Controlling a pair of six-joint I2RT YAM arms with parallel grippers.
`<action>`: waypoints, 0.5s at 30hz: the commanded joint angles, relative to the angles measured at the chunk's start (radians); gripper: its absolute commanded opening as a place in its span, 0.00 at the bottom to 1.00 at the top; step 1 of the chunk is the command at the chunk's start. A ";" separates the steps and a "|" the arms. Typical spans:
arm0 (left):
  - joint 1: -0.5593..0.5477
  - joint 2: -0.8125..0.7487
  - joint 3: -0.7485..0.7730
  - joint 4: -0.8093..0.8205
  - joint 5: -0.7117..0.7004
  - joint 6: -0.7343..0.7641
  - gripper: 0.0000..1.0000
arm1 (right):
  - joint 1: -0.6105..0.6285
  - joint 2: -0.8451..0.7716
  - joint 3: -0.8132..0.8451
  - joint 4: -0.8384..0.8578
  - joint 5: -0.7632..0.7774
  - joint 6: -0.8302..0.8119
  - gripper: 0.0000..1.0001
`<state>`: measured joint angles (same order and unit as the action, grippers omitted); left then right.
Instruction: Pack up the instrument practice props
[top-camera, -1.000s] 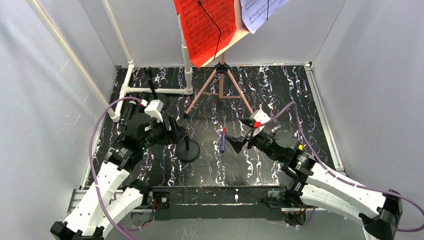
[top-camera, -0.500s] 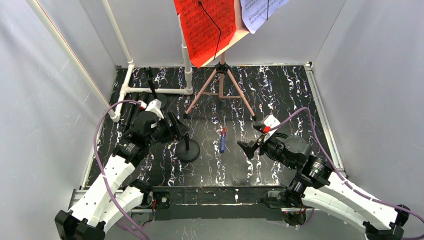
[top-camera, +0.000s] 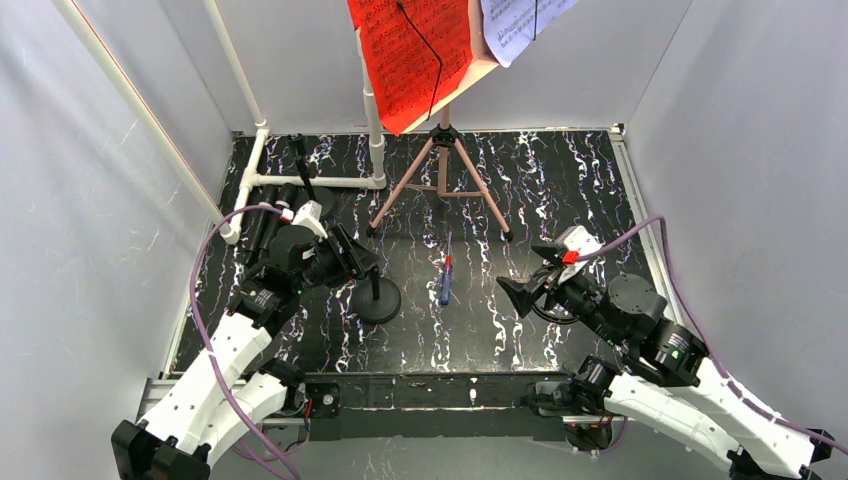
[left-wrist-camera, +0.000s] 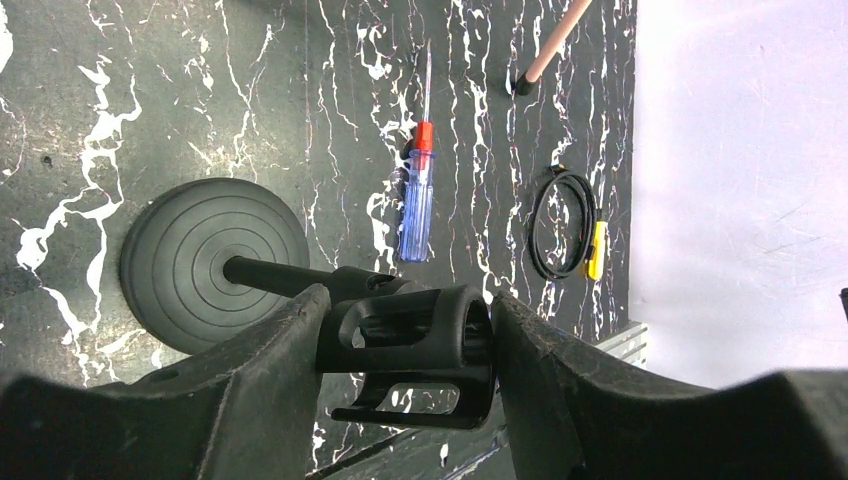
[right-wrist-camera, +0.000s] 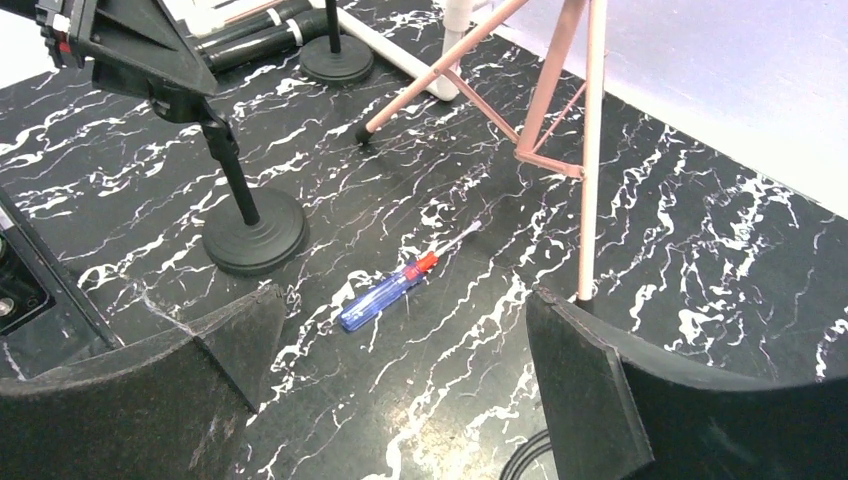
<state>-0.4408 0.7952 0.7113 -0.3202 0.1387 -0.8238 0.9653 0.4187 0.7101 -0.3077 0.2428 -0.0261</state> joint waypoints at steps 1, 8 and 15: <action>0.003 0.005 0.027 -0.012 -0.052 0.004 0.20 | 0.002 -0.025 0.072 -0.098 0.058 0.004 0.99; 0.131 0.056 0.134 -0.028 -0.084 0.103 0.04 | 0.003 -0.101 0.044 -0.135 0.107 0.006 0.99; 0.387 0.154 0.177 0.056 0.058 0.170 0.01 | 0.003 -0.128 0.015 -0.119 0.100 0.015 0.99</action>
<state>-0.1604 0.9081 0.8207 -0.3420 0.1322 -0.7177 0.9649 0.2966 0.7345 -0.4469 0.3313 -0.0219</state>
